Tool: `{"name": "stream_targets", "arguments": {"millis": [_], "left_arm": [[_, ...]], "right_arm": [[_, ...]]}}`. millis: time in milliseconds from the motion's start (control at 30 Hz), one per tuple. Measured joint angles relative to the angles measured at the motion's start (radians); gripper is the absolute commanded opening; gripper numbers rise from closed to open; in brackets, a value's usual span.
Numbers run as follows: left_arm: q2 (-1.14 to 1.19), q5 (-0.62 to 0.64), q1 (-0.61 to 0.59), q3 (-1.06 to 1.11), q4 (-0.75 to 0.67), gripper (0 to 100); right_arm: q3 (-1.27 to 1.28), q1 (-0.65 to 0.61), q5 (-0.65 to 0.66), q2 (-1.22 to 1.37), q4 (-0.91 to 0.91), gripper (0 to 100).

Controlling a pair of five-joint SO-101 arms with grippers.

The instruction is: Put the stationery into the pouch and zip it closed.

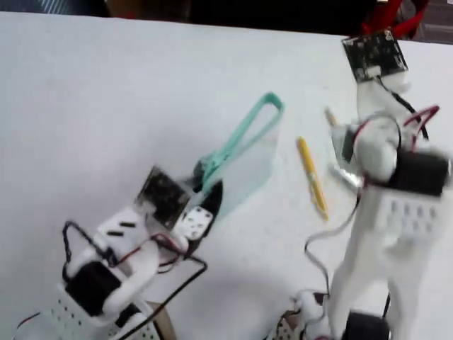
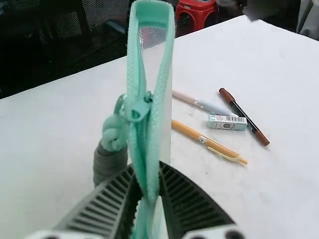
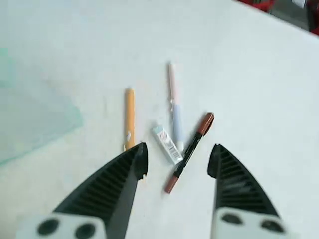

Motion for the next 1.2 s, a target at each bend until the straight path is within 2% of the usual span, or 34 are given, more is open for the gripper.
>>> {"name": "stream_targets", "arguments": {"millis": [167, 400, 567, 700, 967, 1200], "left_arm": [[0.044, 0.0, -0.014, 0.015, -0.074, 2], [0.046, 0.0, -0.094, 0.058, -0.124, 3], [0.044, 0.049, -0.101, 0.058, -0.124, 15], [0.064, 0.143, -0.1, 0.071, -0.115, 11], [0.064, 0.092, -0.1, 0.071, -0.15, 9], [0.063, 0.112, -0.101, 0.186, -0.305, 16]], "right_arm": [[0.026, 0.04, 0.0, 0.221, -0.037, 19.8], [0.106, 0.034, -0.009, 0.522, -0.265, 19.8], [0.104, -0.06, -0.011, 0.701, -0.339, 19.8], [0.037, -0.121, -0.04, 0.812, -0.353, 19.7], [-0.153, -0.123, -0.061, 1.013, -0.353, 19.3], [-0.276, -0.104, -0.063, 1.137, -0.353, 3.4]]}}
